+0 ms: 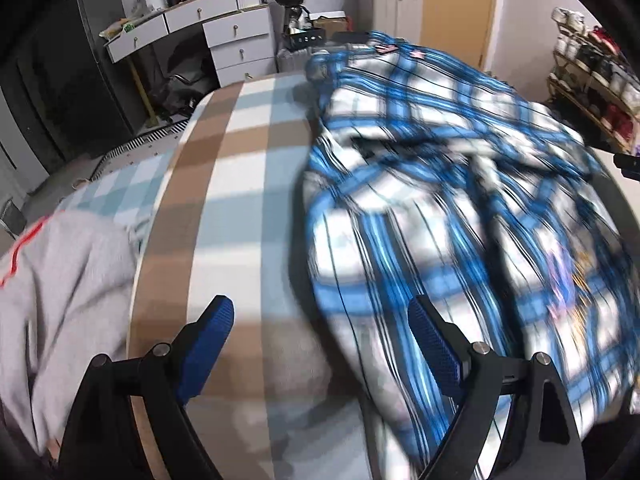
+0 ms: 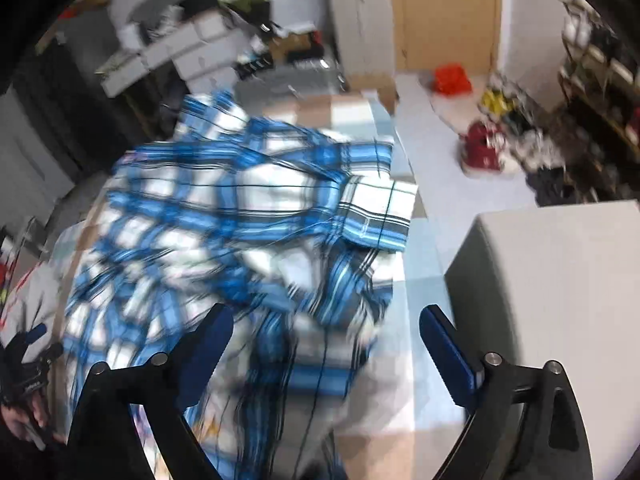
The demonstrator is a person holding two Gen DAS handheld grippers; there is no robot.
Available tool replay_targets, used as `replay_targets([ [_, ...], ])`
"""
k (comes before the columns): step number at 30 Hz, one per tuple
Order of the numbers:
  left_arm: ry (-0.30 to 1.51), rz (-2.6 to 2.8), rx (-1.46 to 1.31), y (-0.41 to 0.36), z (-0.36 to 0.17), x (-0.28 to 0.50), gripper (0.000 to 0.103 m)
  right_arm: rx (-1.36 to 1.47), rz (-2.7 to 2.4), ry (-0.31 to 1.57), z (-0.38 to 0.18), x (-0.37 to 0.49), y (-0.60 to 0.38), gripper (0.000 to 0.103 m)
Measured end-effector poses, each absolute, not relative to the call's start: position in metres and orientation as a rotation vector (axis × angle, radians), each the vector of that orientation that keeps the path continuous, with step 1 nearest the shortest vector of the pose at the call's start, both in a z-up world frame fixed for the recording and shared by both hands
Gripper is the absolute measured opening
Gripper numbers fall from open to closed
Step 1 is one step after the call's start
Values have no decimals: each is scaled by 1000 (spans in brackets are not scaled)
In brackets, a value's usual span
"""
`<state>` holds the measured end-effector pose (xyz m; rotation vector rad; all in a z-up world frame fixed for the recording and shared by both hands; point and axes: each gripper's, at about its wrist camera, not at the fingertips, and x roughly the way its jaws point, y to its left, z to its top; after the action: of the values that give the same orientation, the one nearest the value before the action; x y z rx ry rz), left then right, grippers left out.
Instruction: Fold large clothes
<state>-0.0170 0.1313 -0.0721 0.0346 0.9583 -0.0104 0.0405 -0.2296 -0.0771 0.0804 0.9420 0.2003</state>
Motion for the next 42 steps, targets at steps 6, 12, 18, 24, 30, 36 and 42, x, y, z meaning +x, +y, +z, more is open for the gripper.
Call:
replay_targets([
  [6,1012,-64,-22,118,-90,-84,87,125,323,999,-98,-58,-233,97],
  [12,1061,-89,-17,106,-116,-116,87,51,330,1067,-135,-111,-239,97],
  [18,1037,-112,-53,91,-117,-109,87,152,299,1111,-161,-112,-245,97],
  [24,1038,-182,-109,75,-114,-93,85,239,398,1113,-160,-106,-228,34],
  [30,1081,-282,-451,98,-118,-78,1,544,493,1133,-171,-108,-233,6],
  [36,1092,-233,-338,109,-118,-97,0,678,479,1024,-151,-134,-267,5],
  [42,1137,-226,-327,126,-114,-108,0,606,386,1063,-161,-160,-287,4],
])
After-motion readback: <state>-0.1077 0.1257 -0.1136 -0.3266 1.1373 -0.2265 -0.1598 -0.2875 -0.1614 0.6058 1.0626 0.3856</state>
